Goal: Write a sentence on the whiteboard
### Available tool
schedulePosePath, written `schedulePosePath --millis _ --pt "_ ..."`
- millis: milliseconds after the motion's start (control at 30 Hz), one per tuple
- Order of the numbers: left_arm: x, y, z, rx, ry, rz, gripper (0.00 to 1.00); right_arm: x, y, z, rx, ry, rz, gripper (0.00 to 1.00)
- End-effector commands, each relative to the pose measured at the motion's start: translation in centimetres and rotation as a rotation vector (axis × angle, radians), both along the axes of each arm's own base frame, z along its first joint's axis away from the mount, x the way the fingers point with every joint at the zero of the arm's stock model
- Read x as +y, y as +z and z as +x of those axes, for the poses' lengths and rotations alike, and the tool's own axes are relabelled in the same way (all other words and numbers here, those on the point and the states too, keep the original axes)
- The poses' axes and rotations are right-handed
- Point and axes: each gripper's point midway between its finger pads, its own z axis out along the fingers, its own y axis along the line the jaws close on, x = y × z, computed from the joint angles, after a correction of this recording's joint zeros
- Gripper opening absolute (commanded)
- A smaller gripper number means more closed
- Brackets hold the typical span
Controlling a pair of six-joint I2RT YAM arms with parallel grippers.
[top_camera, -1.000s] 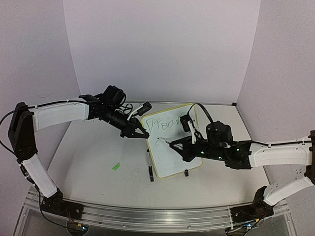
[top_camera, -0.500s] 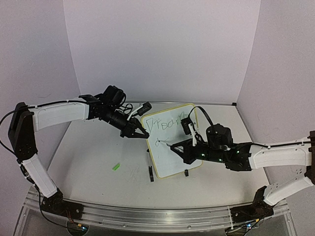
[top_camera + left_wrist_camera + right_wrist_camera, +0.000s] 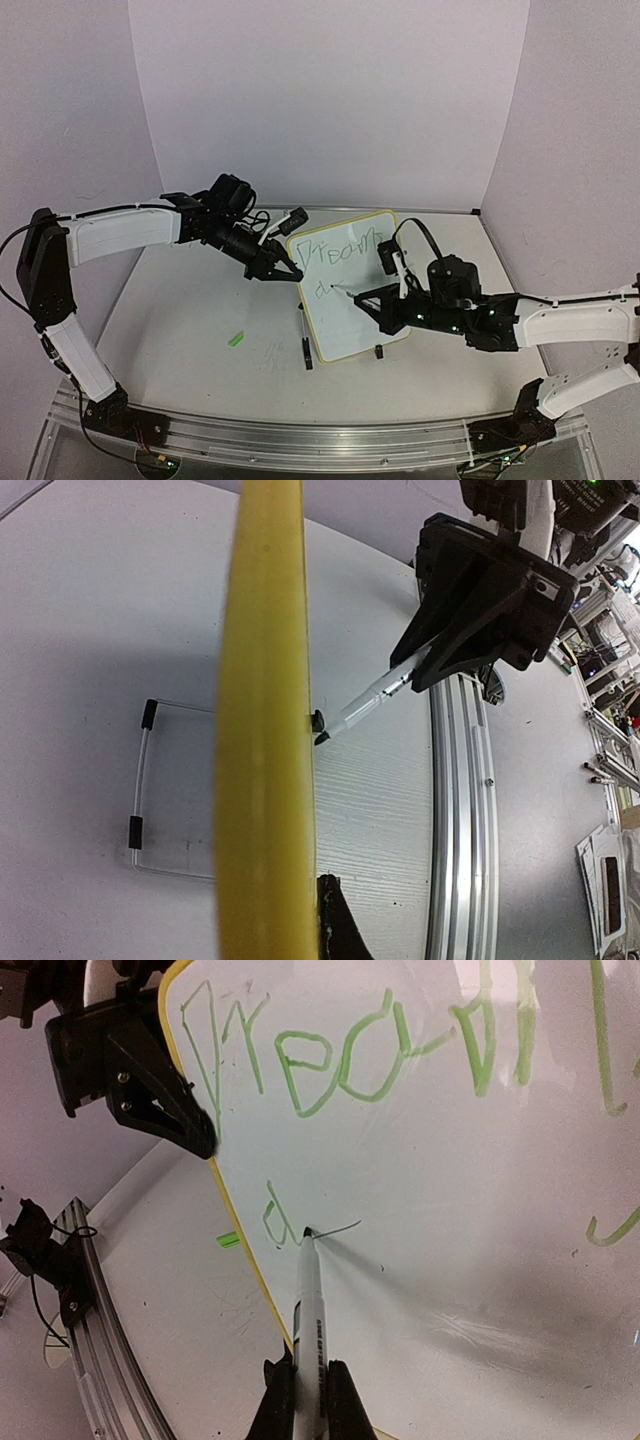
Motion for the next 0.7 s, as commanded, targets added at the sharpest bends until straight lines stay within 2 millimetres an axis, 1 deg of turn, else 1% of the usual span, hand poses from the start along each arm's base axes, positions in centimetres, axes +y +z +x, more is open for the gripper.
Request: schedulePosePath --millis 0,100,333,467,667 --pt "0.9 -3.1 -0.9 0.034 0.002 0.118 0.0 -0.1 3.1 0.2 -0.052 -0.002 0.058 0.0" --pt "0.9 -3.1 -0.9 0.034 0.003 0.117 0.0 0.5 3.6 0.0 -0.051 0.027 0.066 0.0" --pt "1.0 -3.1 -0.9 0.032 0.005 0.119 0.0 1.5 3.0 0.7 -0.055 0.035 0.031 0.0" --pt "1.0 -3.1 -0.9 0.032 0.003 0.119 0.0 1.3 2.9 1.3 -0.067 0.004 0.019 0.0" --pt "1.0 -3.2 -0.9 0.034 0.004 0.12 0.0 0.5 2.4 1.9 -0.062 -0.055 0.004 0.0"
